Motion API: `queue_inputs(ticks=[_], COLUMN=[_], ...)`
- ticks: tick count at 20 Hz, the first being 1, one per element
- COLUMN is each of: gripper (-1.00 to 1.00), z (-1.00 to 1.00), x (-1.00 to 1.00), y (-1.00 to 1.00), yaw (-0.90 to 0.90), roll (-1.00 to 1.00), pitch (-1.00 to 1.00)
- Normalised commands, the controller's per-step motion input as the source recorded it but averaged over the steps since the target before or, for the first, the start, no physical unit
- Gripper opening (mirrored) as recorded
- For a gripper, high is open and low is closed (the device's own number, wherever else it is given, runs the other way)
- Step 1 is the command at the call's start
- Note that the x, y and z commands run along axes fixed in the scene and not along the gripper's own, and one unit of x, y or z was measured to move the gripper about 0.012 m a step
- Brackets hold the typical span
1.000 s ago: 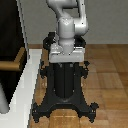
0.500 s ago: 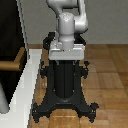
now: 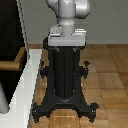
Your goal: Open the door by pressing down and pulling on the handle.
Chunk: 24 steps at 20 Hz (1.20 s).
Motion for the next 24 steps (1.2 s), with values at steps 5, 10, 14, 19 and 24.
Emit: queue_inputs(ticks=[5, 10, 14, 19, 24], gripper=[1.0, 1.0, 1.0, 1.0, 1.0], z=[0.6, 0.0, 0.0, 0.0, 0.0], x=[0.0, 0.0, 0.0, 0.0, 0.0], y=[-0.2, -0.6, -1.0, -0.8, -0.8], yaw=[0.0, 0.0, 0.0, 0.0, 0.0], roll=[0.0, 0.0, 0.0, 0.0, 0.0], pitch=[0.0, 0.0, 0.0, 0.0, 0.0])
